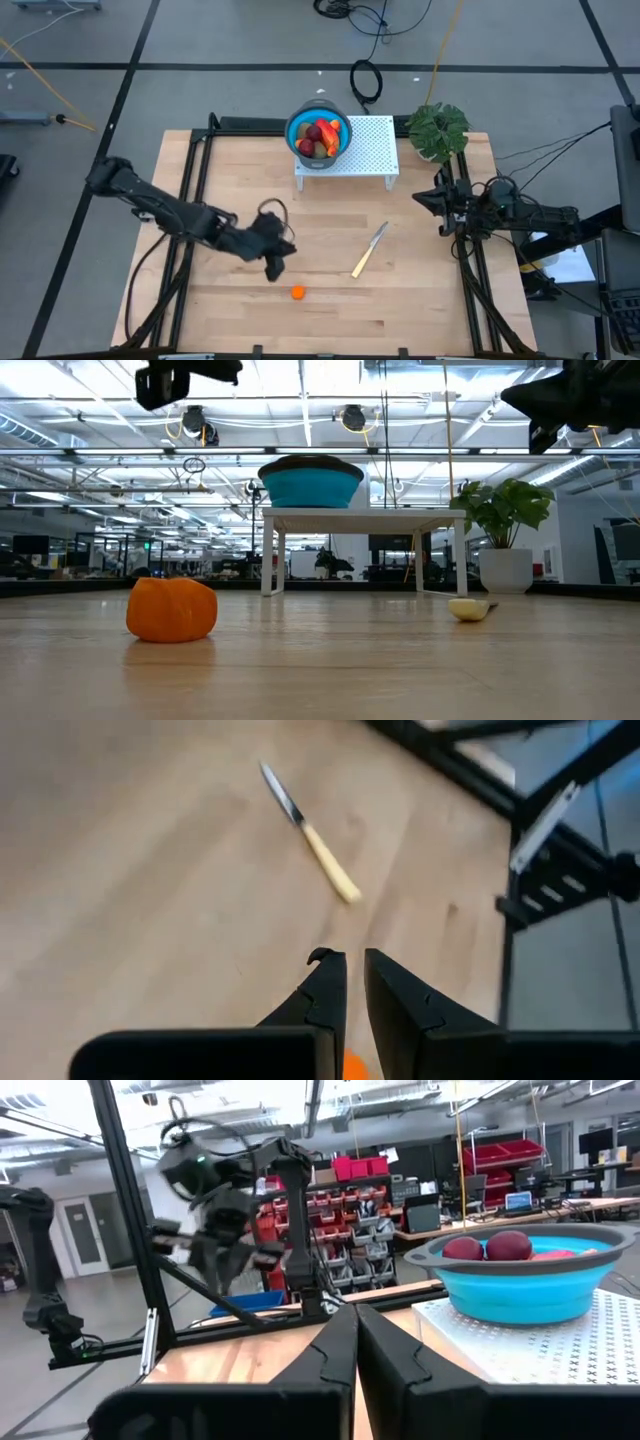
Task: Pick & Place Fruit
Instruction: Put the orange into the blue strainer bowl on the shelf
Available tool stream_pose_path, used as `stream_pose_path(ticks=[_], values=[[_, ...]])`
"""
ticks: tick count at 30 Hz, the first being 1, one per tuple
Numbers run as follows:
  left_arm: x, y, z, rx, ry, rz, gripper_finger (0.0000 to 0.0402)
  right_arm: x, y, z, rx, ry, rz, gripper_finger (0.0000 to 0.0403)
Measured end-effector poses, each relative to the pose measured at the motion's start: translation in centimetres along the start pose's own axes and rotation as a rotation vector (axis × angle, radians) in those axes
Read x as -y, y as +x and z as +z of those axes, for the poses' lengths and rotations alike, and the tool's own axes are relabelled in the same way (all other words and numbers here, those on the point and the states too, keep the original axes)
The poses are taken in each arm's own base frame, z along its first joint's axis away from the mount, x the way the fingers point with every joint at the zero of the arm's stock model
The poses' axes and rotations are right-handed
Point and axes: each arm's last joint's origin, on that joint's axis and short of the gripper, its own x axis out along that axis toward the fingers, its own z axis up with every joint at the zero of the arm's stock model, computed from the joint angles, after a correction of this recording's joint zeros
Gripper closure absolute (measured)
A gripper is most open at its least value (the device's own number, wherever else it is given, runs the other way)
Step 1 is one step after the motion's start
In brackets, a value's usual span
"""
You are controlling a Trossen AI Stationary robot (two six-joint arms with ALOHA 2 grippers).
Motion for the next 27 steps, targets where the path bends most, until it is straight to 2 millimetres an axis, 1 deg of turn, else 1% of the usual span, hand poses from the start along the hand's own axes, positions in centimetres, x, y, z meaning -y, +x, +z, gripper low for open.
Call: stream_pose_path(ticks=[5, 9, 12, 15, 18, 21, 27], values=[[2.8, 1.7, -0.7, -0.145, -0.09, 0.025, 0.036, 0.0, -0.1, 0.0, 0.006, 0.007, 0.005, 0.0402], [4.5, 3.6, -2.0, -0.245, -0.116, 0.049, 0.036, 0.0, -0.1, 0.0, 0.005, 0.007, 0.005, 0.0401], [5.5, 5.1, -3.0, -0.291, -0.091, 0.045, 0.036, 0.0, -0.1, 0.0, 0.005, 0.007, 0.006, 0.0402], [6.4, 6.4, -4.2, -0.323, -0.007, 0.045, 0.036, 0.0, -0.1, 0.0, 0.005, 0.007, 0.005, 0.0401], [7.0, 7.4, -5.4, -0.352, 0.094, 0.042, 0.036, 0.0, -0.1, 0.0, 0.005, 0.007, 0.006, 0.0402], [7.1, 8.0, -6.4, -0.383, 0.156, 0.041, 0.036, 0.0, -0.1, 0.0, 0.005, 0.007, 0.006, 0.0402], [7.1, 8.9, -7.4, -0.41, 0.266, 0.042, 0.0354, 0.0, -0.1, 0.0, 0.005, 0.008, 0.006, 0.0402]])
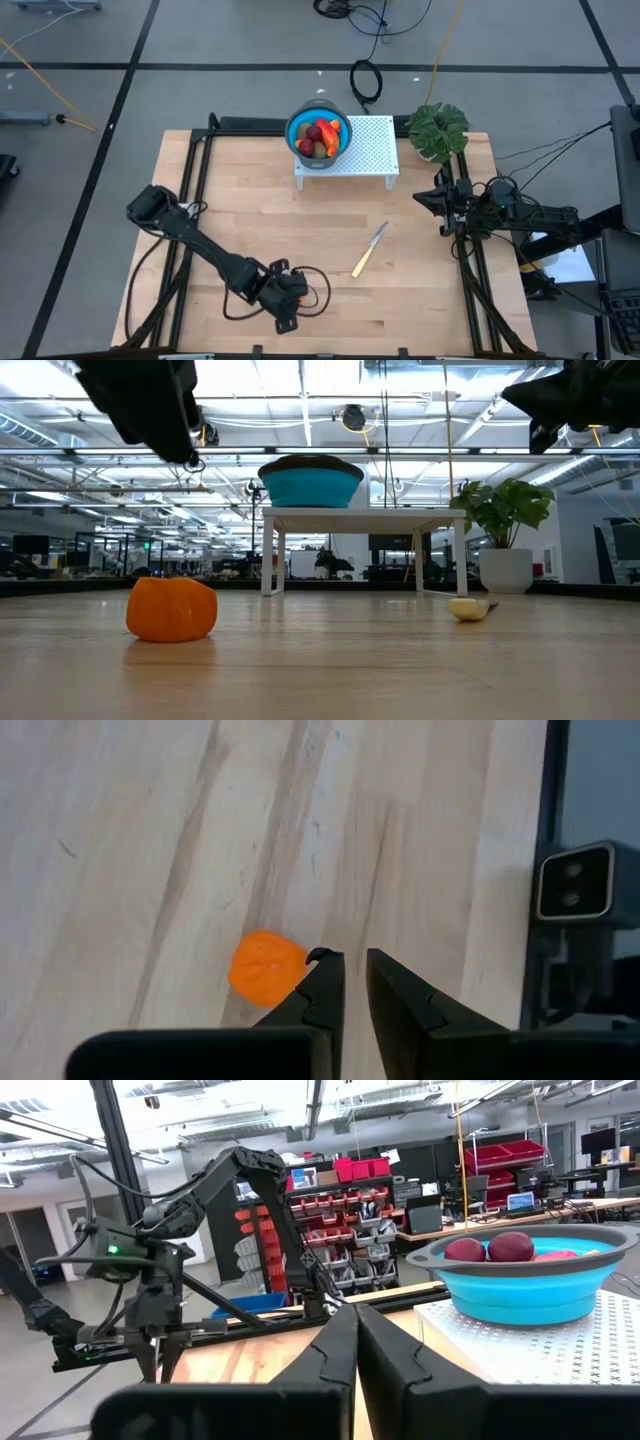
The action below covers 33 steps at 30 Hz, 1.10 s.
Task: Pick & Place Fruit
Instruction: Put the orange into the blue strainer bowl on the shelf
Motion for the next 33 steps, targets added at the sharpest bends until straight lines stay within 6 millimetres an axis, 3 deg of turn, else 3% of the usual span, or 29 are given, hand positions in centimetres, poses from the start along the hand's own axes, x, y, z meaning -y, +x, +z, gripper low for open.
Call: stream_pose_path(ticks=[4, 13, 18, 24, 33], values=[[0.0, 0.2, -0.1, -0.004, 0.038, 0.004, 0.0319, 0.0, 0.0, 0.0, 0.0, 0.0, 0.0, 0.0401], [-0.1, 0.3, -0.1, 0.0, 0.144, 0.016, 0.0178, 0.0, 0.0, 0.0, 0.0, 0.0, 0.0, 0.0402], [-0.3, 0.9, -0.2, 0.005, 0.185, 0.054, 0.0124, 0.0, 0.0, 0.0, 0.0, 0.0, 0.0, 0.0401], [-0.8, 3.0, -0.7, -0.045, 0.194, 0.093, 0.01, 0.0, 0.0, 0.0, -0.002, 0.0, 0.0, 0.0401], [-1.8, 6.4, -1.7, -0.122, 0.201, 0.171, 0.0098, 0.0, 0.0, 0.0, -0.001, 0.0, 0.0, 0.0401]])
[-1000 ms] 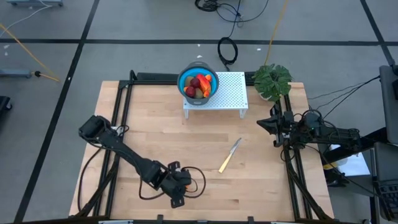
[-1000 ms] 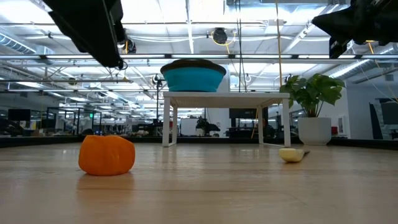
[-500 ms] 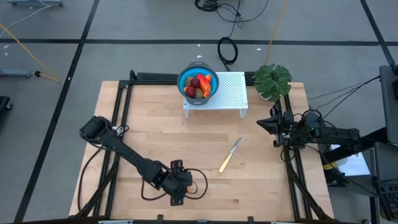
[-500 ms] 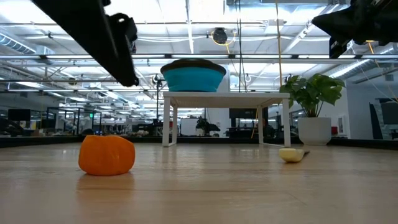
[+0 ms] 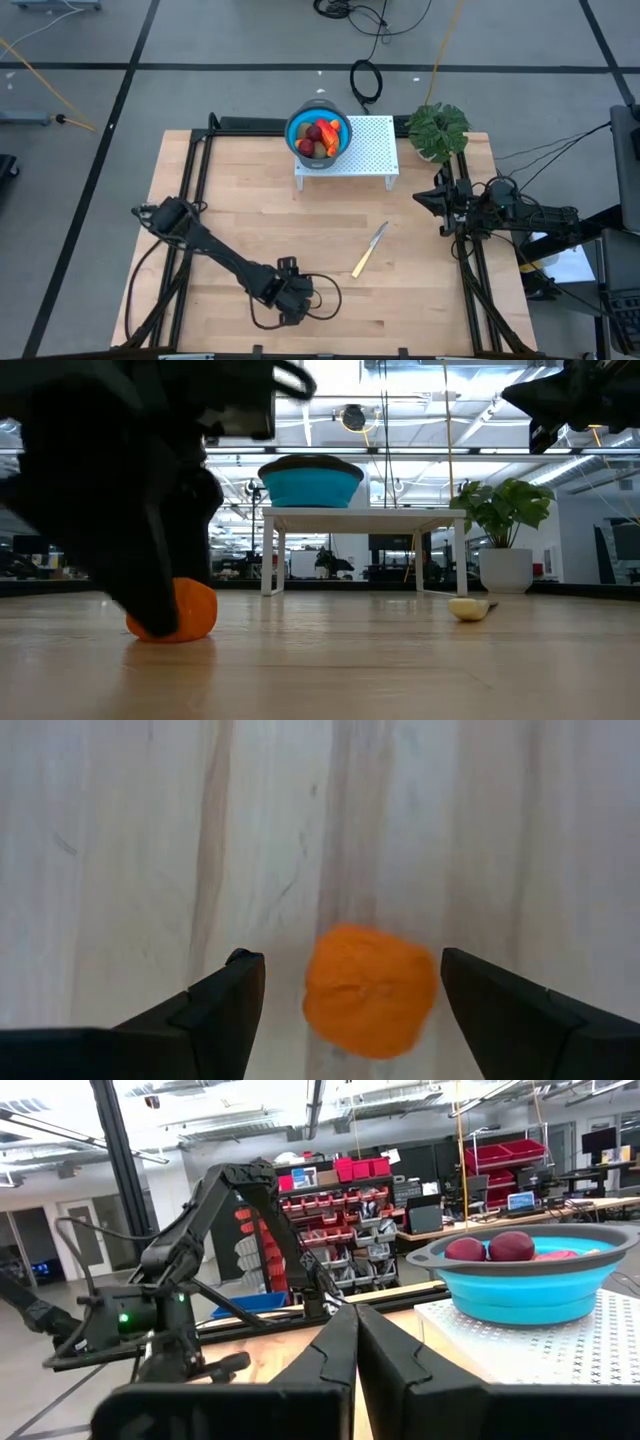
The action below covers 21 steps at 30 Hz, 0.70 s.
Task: Pick & Place Fruit
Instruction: Put the orange into the blue strainer bowl on the shelf
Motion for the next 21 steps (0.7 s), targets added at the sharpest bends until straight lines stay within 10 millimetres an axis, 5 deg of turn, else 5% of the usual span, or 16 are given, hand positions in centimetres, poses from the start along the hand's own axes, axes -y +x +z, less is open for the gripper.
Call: stream_pose_path(ticks=[12, 21], values=[[-0.07, 0.96, -0.25, -0.049, 0.049, -0.013, 0.0103, 0.0, 0.0, 0.02, 0.001, 0.0, 0.0, 0.0402], [-0.02, 1.03, -0.33, -0.057, 0.049, -0.021, 0.0187, 0.0, 0.0, 0.02, 0.001, 0.0, -0.002, 0.0402]])
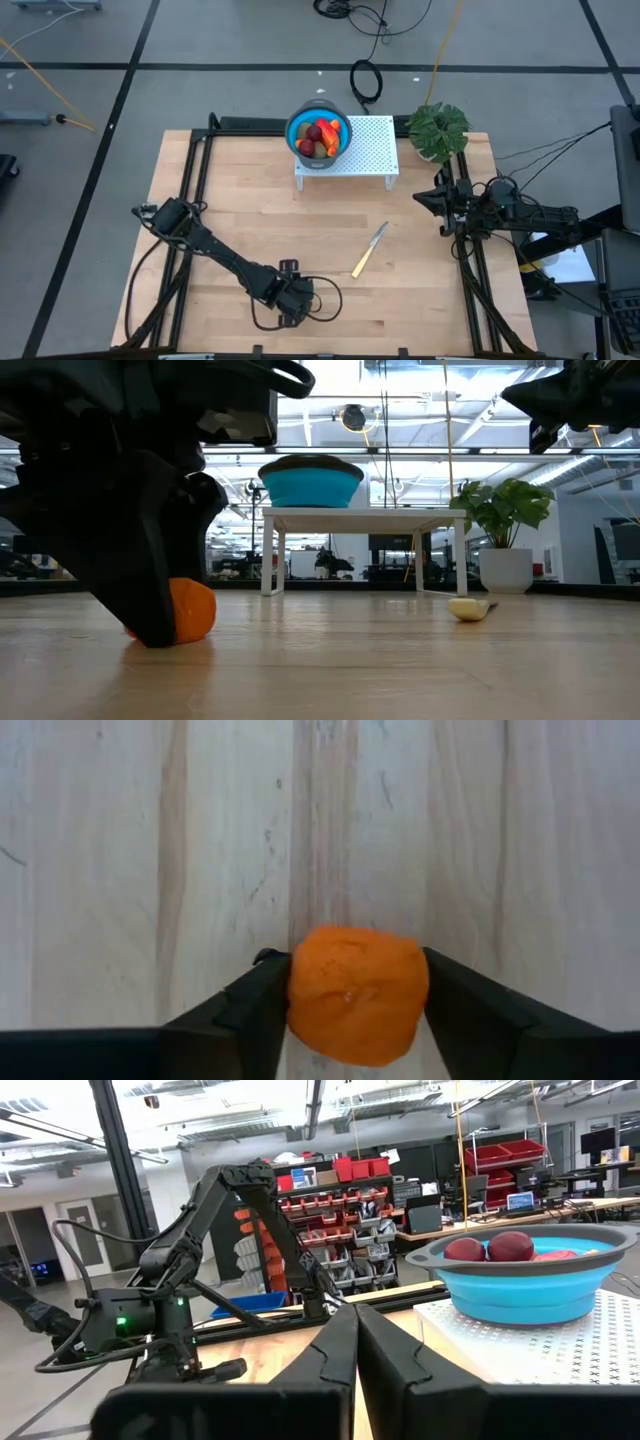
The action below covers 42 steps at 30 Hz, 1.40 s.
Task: Pick & Place Fruit
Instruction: Put the orange into the blue strainer bowl on the shelf
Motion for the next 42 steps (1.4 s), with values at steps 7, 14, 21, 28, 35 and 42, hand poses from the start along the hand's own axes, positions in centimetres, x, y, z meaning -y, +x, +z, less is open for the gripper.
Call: stream_pose_path(ticks=[7, 14, 21, 28, 35, 42], values=[[-1.0, -1.0, 0.5, 0.01, -0.05, -0.006, 0.0245, 0.0, 0.0, 0.0, 0.0, 0.0, -0.001, 0.0402], [-4.7, -5.7, 3.3, 0.164, -0.294, -0.051, 0.0255, 0.0, 0.0, 0.0, 0.0, 0.0, 0.0, 0.0401], [-7.4, -12.7, 6.4, 0.571, -0.402, -0.15, 0.0242, 0.0, 0.0, 0.0, 0.0, 0.0, 0.001, 0.04], [-7.7, -19.2, 8.6, 1.068, -0.262, -0.208, 0.0241, 0.0, 0.0, -0.1, -0.009, -0.004, 0.0, 0.0402], [-7.5, -22.3, 9.6, 1.4, -0.123, -0.181, 0.0241, 0.0, 0.0, -0.2, -0.024, -0.043, -0.003, 0.0402], [-7.4, -24.3, 9.7, 1.61, -0.02, -0.244, 0.024, 0.0, 0.0, -0.2, -0.024, -0.061, -0.005, 0.0401]])
